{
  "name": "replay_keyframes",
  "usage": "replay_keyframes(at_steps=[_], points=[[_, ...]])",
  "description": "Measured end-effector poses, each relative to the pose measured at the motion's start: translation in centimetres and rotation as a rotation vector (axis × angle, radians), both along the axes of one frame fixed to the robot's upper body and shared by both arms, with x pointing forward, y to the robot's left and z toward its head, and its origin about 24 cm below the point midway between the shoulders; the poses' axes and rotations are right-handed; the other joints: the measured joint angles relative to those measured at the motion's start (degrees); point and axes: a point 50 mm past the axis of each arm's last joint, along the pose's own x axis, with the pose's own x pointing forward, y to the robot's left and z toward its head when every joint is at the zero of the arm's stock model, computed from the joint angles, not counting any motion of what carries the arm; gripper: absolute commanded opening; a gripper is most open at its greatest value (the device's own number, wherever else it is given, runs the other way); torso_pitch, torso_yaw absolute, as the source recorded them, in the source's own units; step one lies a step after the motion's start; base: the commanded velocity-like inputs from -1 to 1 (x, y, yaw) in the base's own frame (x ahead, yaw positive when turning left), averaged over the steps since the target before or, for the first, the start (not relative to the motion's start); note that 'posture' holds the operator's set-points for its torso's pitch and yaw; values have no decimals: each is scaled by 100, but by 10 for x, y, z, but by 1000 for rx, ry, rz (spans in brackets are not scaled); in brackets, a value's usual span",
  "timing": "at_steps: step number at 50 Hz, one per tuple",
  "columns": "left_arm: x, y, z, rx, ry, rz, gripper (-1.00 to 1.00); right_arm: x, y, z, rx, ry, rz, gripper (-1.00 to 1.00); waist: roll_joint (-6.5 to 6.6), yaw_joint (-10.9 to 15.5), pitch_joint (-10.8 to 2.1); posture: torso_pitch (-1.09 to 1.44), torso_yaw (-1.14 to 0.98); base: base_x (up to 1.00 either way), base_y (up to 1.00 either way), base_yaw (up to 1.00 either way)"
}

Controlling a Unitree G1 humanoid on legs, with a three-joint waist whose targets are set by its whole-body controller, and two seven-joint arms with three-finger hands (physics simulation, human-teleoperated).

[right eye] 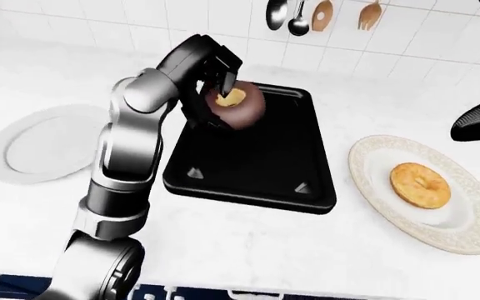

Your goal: Move the dessert items from the plate to the tray.

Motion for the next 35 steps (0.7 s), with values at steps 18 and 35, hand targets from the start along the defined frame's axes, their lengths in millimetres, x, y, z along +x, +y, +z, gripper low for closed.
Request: replay_keyframes(at_steps=[18,35], points=[[18,-1,-42,140,73,21,-98,2,1,-6,18,-15,17,100,183,-88,-254,0,0,0,0,0],[25,3,-51,144,141,51,100,2,1,-5,17,-12,16,100,124,-120,-235,0,0,0,0,0]])
